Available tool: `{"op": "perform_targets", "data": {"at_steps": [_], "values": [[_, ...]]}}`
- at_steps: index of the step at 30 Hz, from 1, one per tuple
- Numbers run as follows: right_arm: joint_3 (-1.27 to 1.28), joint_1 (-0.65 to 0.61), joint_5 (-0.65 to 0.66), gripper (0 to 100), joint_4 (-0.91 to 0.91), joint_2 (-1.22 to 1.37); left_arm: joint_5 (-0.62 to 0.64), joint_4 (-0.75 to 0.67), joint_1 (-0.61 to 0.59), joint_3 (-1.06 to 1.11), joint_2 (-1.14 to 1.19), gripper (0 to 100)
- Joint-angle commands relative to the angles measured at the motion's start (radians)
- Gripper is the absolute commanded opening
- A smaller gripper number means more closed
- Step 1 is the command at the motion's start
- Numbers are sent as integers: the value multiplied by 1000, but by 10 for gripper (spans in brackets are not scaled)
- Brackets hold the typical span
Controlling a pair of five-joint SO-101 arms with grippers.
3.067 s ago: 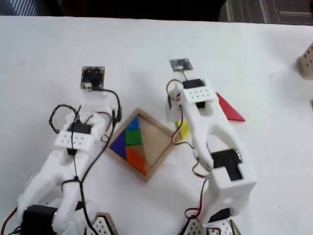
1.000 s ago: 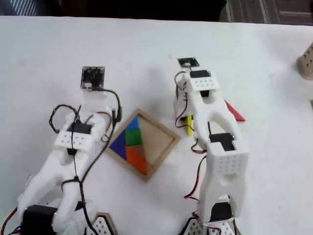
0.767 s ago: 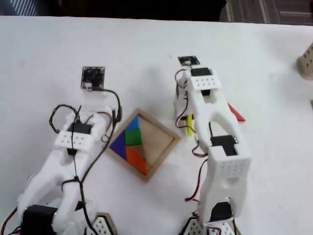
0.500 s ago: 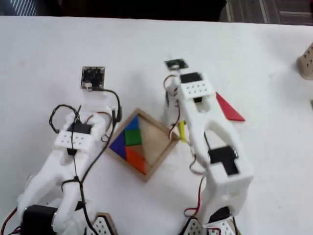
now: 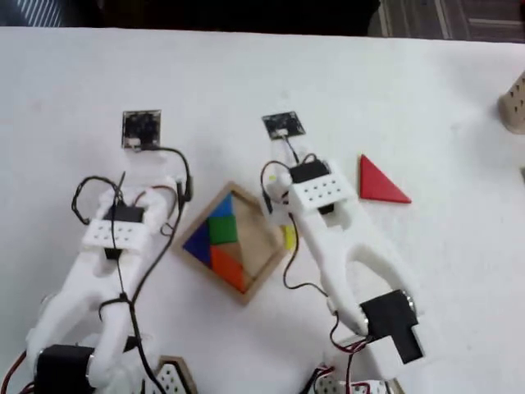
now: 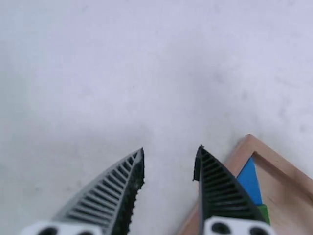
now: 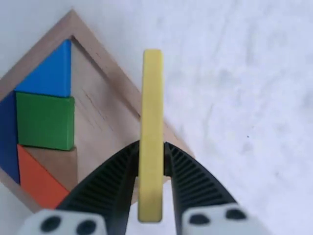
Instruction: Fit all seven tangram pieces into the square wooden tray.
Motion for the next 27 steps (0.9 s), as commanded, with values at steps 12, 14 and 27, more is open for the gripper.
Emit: {"op": "perform_targets", "data": {"at_steps": [12, 14, 27], "values": [[-84, -134, -187, 21, -136, 81, -6, -29, -12, -78, -2, 178], [-126, -151, -187, 21, -117, 108, -6, -29, -12, -80, -2, 178], [-209, -262, -258, 21, -84, 131, -6, -29, -12, -81, -2, 180]]}}
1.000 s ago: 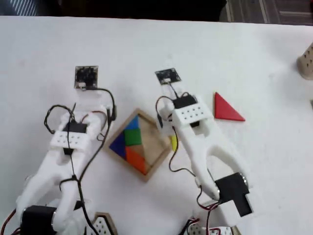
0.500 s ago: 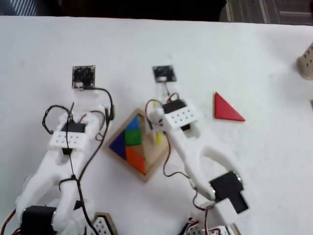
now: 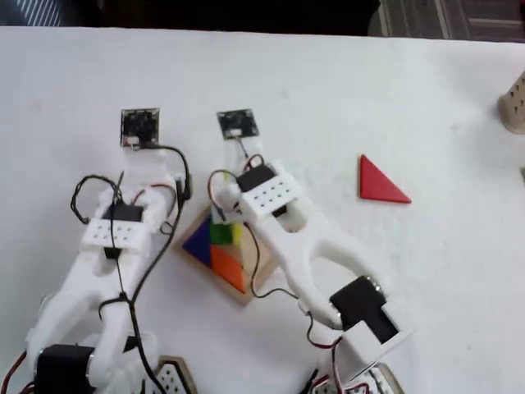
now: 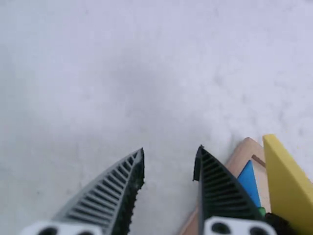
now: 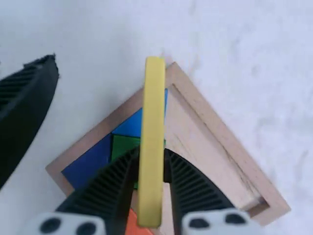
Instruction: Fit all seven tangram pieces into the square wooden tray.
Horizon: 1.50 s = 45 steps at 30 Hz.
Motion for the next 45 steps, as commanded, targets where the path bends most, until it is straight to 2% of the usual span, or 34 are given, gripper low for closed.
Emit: {"op": "perform_targets", "data": {"at_steps": [1, 8, 14, 17, 23, 32, 34, 38, 45], "values": [[-51, -31, -14, 21, -12, -10, -5, -29, -12, -72, -2, 180], [-58, -50, -14, 28, -53, 81, -5, -29, -12, -72, -2, 180], [-57, -68, -6, 224, -22, 51, -6, -29, -12, -72, -2, 180], [-57, -62, -3, 273, 5, 13, -6, -29, -12, -72, -2, 180], [-55, -12, 75, 251, 53, -81, -8, -29, -12, -71, -2, 180], [-51, 81, 81, 245, 111, -162, -9, -29, -12, -69, -2, 180], [-49, 114, 81, 202, 111, -154, -9, -29, -12, -69, -2, 180], [-57, 182, 81, 23, 102, -120, -9, -29, -12, -69, -2, 180], [-54, 211, 83, 36, 96, -99, -9, -29, -12, -69, -2, 180]]}}
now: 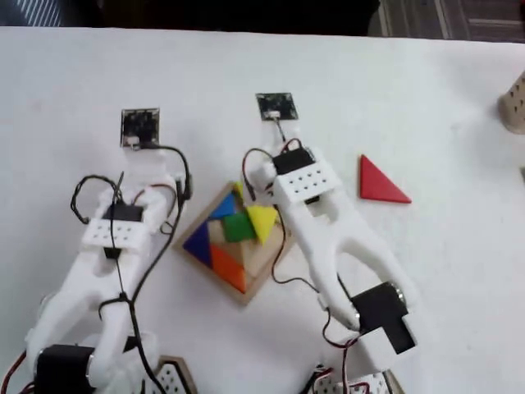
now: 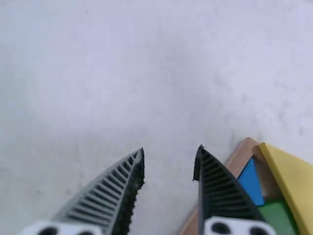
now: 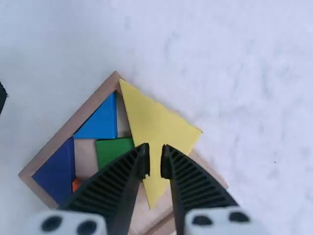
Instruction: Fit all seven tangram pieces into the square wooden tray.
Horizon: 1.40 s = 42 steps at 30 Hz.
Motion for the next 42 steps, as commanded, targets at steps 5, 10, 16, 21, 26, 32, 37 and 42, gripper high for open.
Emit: {"op": "perform_targets", "data": {"at_steps": [5, 10, 16, 21, 26, 32, 37, 42], "values": [[-40, 22, 18, 34, -4, -19, -9, -29, -12, -69, -2, 180], [-18, -35, 61, 15, -7, -10, -9, -29, -12, -69, -2, 180], [104, -130, 61, 18, -127, -10, -9, -29, -12, -69, -2, 180], [181, -131, 68, 18, -239, -10, -9, -29, -12, -68, -2, 180], [181, -133, 69, 18, -242, 22, -9, -29, -12, -68, -2, 180], [94, -182, 66, 18, -196, 147, -9, -29, -12, -68, -2, 180], [40, -193, 61, 18, -151, 182, -9, -29, -12, -69, -2, 180], [37, -239, 61, 18, -157, 180, -9, -29, -10, -71, -2, 180]]}}
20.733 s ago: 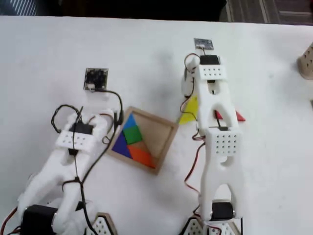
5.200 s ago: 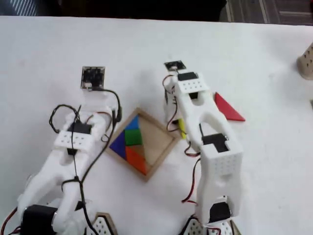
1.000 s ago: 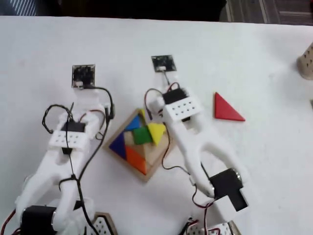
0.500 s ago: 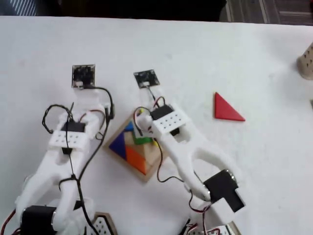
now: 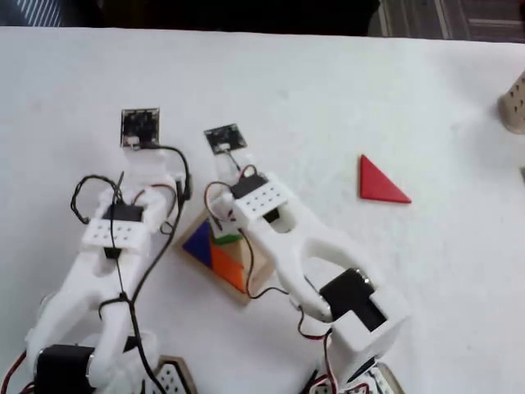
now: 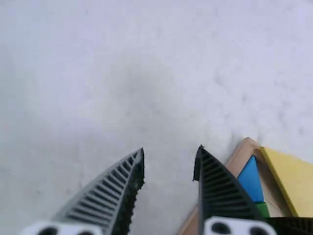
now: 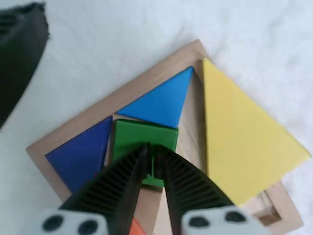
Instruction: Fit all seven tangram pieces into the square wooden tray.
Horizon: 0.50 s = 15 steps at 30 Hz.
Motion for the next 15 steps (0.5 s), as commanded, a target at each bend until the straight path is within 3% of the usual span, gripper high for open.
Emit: {"op": "perform_targets", "data": {"at_steps": [1, 8, 15], "values": [[-31, -42, 8, 18, 8, 1, -9, -29, -10, -71, -2, 180], [-106, -5, 6, 18, 116, -33, -9, -29, -10, -71, -2, 180], [-103, 160, 9, 18, 125, -163, -9, -29, -10, -72, -2, 180]]}}
